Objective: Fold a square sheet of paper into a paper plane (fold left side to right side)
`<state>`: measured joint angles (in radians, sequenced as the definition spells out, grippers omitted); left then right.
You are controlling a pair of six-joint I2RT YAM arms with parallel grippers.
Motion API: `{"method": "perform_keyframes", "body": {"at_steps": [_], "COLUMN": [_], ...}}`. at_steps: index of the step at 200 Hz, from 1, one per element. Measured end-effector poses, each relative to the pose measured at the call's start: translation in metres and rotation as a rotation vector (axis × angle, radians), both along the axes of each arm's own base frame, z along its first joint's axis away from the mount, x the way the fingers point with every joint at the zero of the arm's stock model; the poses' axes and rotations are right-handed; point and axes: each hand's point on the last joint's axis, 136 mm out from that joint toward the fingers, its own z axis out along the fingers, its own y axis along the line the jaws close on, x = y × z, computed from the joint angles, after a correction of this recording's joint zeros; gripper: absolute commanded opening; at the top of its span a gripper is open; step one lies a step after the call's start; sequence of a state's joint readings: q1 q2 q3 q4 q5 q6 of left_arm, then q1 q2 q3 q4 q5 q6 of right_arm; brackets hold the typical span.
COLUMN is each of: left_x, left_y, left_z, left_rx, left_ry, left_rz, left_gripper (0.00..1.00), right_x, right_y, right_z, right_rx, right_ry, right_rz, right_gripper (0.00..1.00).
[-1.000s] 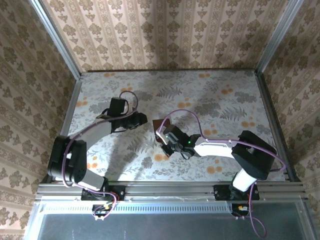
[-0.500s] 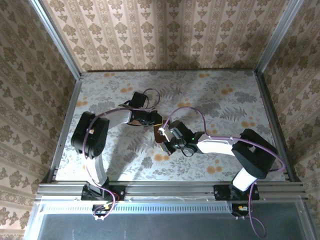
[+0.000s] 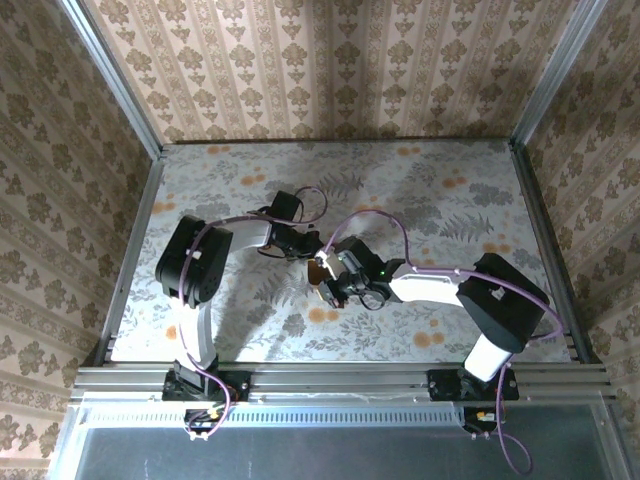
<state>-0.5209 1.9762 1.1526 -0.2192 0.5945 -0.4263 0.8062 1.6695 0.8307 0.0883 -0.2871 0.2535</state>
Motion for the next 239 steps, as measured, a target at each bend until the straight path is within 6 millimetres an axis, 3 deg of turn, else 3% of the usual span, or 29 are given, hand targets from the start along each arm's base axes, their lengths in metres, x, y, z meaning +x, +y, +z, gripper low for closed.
{"method": "perform_keyframes", "body": {"at_steps": [45,144,239], "left_x": [0.001,0.001,0.001], "left_y": [-0.002,-0.003,-0.004], "left_z": [-0.001,-0.002,-0.002], "left_rx": [0.007,0.019,0.024], "left_ry": [-0.033,-0.054,-0.058], "left_rz": [-0.026,-0.032,-0.032], "left_gripper": [0.00,0.00,0.00], "right_x": [0.007,0.016,0.029], "right_y": [-0.004,-0.037,-0.040], "right_z": [0.001,-0.027,-0.024], "right_rx": [-0.024,-0.159,-0.198], "right_ry": [0.021,0.087,0.059], "right_rz": [-0.031,-0.125,-0.161], "right_gripper": [0.00,0.00,0.00]}}
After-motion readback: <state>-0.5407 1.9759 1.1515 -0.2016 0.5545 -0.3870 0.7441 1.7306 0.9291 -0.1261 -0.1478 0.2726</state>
